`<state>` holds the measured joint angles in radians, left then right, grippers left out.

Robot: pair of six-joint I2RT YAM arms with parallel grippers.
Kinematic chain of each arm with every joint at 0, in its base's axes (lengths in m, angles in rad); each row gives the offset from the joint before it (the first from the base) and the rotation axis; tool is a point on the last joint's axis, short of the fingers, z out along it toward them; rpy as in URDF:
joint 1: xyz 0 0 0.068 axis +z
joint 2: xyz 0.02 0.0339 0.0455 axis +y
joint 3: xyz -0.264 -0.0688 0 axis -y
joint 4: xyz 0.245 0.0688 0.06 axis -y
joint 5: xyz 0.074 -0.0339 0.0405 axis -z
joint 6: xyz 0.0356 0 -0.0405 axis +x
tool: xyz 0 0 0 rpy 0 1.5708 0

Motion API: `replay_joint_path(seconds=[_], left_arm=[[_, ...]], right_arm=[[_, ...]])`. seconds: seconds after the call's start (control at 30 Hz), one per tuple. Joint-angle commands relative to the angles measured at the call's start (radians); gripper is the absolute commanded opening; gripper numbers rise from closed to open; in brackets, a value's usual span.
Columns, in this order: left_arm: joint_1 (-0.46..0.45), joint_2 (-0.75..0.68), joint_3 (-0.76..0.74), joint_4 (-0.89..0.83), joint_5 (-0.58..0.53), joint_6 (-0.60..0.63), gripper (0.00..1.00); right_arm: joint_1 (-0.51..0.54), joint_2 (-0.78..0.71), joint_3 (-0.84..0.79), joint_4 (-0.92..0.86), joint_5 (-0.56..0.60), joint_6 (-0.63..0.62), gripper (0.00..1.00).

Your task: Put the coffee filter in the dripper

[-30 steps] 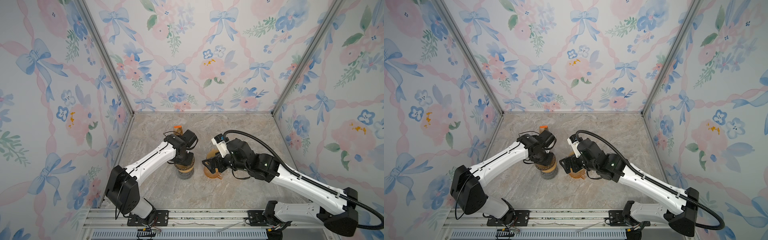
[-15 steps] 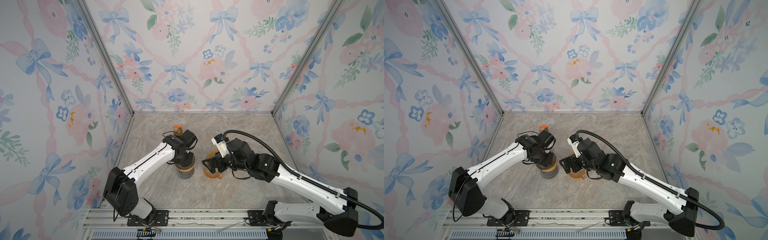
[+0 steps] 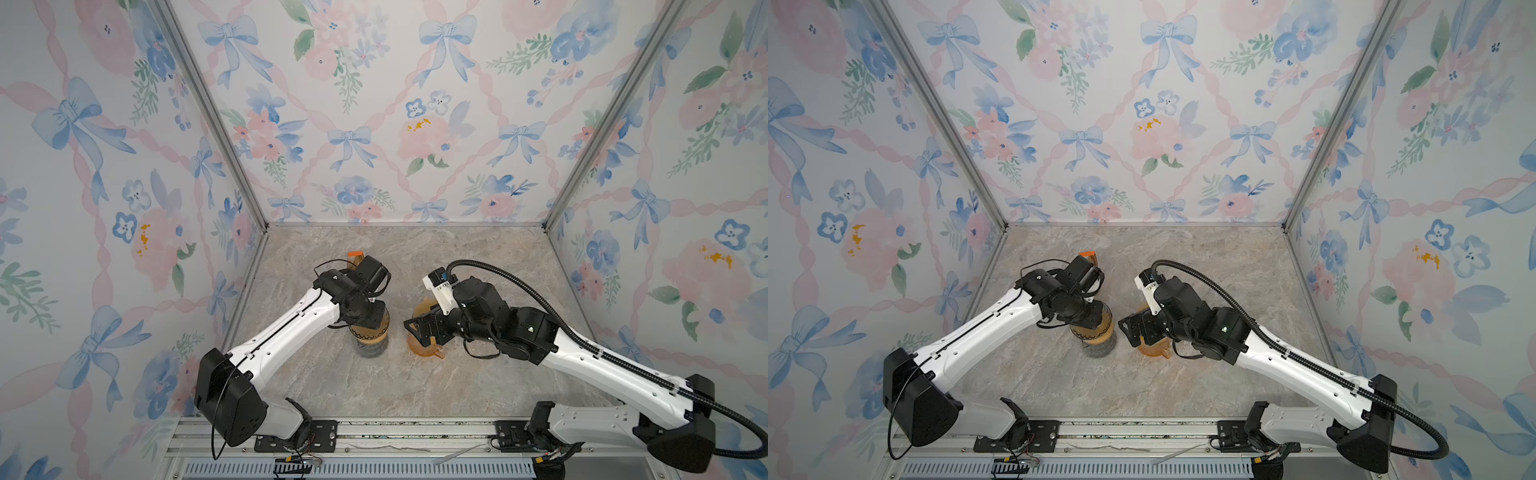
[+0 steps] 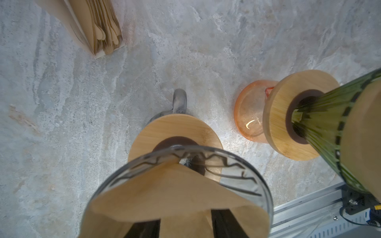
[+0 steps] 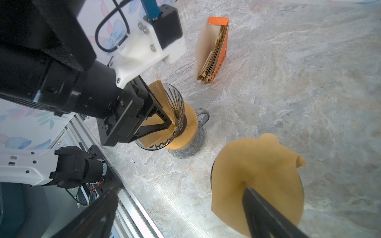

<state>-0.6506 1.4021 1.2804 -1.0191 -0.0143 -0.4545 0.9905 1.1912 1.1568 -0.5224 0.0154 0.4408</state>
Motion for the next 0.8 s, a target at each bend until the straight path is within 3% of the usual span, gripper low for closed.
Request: replay_joint_path(seconds=[0.0,0.27,0.4,0.5,0.77], left_arm=[[0.01,-0.032,0.029,-0.022,0.02,-0.003,0.41],[0.038,-0.123,0.046,-0.033,0.014,-0.004,0.37],[0.084,-0.184,0.028,-0.031,0.028,0.007,0.35],[0.13,-0.218,-0.005,-0.032,0.031,0.025,0.36],[0.176,-0.264,-0.088,-0.027,0.065,0.042,0.44]], right_arm=[[0.006,0.022,0.017,-0.004,0.006,0.01,0.97],[0.041,0.106,0.099,-0.038,0.033,-0.002,1.0],[0.058,0.167,0.157,-0.059,0.046,-0.01,0.92],[0.066,0.215,0.198,-0.079,0.064,-0.009,0.92],[0.066,0.347,0.307,-0.119,0.046,-0.077,0.95]])
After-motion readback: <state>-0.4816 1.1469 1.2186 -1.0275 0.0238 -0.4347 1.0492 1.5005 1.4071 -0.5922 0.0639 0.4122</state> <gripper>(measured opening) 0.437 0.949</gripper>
